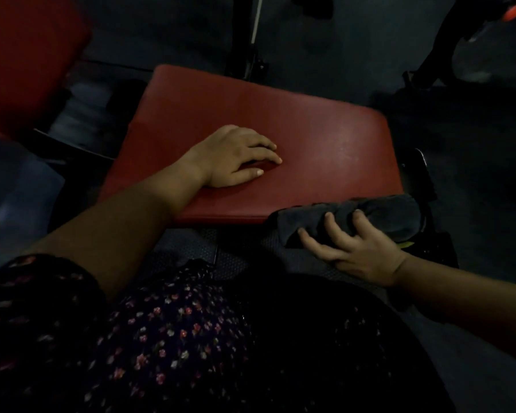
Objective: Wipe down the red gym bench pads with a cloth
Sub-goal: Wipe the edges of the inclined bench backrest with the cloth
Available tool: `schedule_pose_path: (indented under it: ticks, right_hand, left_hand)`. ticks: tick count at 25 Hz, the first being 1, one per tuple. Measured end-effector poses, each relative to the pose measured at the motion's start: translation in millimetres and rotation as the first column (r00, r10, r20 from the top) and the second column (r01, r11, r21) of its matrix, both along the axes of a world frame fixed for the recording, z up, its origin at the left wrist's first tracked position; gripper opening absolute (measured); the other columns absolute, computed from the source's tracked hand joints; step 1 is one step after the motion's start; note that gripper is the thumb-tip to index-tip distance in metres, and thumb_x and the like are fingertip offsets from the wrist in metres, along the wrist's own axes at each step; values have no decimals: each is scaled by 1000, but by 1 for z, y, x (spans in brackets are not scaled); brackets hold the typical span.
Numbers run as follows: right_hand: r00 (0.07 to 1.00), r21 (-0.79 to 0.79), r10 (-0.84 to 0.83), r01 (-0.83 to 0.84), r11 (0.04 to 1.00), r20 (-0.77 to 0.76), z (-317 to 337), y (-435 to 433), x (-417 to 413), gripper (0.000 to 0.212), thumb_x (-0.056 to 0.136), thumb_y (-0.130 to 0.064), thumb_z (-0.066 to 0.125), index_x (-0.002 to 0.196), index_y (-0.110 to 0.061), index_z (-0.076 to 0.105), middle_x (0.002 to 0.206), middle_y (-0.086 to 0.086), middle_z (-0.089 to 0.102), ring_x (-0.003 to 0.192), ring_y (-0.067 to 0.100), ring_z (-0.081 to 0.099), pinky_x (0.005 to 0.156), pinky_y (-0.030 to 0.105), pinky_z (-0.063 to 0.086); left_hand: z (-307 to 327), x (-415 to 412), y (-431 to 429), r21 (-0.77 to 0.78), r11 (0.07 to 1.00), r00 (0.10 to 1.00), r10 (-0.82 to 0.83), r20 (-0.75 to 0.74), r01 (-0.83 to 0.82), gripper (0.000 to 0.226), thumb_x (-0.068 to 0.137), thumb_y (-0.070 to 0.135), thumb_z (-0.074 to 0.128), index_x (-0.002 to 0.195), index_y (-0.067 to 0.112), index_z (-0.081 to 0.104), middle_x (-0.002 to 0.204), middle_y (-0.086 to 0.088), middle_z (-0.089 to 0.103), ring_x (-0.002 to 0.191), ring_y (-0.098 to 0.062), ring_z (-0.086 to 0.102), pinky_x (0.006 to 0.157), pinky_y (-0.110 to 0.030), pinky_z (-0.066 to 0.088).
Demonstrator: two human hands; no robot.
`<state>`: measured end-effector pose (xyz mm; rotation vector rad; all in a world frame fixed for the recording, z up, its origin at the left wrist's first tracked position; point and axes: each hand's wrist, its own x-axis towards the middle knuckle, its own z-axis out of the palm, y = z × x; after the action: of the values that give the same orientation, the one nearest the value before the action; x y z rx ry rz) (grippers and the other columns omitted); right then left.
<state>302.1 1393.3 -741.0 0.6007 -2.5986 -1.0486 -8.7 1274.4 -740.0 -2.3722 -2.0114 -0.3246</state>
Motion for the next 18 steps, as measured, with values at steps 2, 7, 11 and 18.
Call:
schedule_pose_path:
  ticks: [2, 7, 11, 18]
  right_hand:
    - [999, 14, -33, 33, 999, -11, -9, -33, -26, 42, 100, -8, 22, 118, -3, 59, 146, 7, 30, 109, 39, 44, 64, 47, 51]
    - [995, -5, -99, 99, 995, 28, -17, -61, -42, 45, 99, -9, 26, 116, -9, 68, 153, 10, 20, 113, 39, 39, 69, 48, 45]
    - [995, -16, -36, 38, 999, 97, -2, -45, -33, 51, 100, -6, 22, 110, -8, 71, 154, 11, 16, 113, 40, 39, 74, 49, 38]
    - [996, -58, -76, 78, 995, 35, -9, -141, -121, 54, 101, -11, 17, 114, -9, 68, 148, 7, 31, 111, 40, 40, 65, 45, 49]
  left_hand:
    - [3, 4, -1, -29, 1000, 1000, -13, -14, 12, 47, 93, 44, 40, 134, 27, 58, 136, -3, 56, 123, -25, 53, 97, -46, 42]
    - [11, -25, -50, -84, 990, 993, 113, 21, -111, 55, 91, 51, 36, 139, 29, 51, 143, -1, 49, 130, -22, 45, 104, -44, 40]
    - [1, -63, -120, -77, 947, 946, 317, 68, -311, 57, 94, 56, 34, 145, 32, 43, 153, 2, 37, 138, -20, 34, 110, -38, 25]
    - [-7, -66, -126, -113, 935, 930, 349, 119, -336, 53, 99, 50, 39, 149, 32, 37, 158, 4, 30, 147, -17, 22, 119, -35, 11]
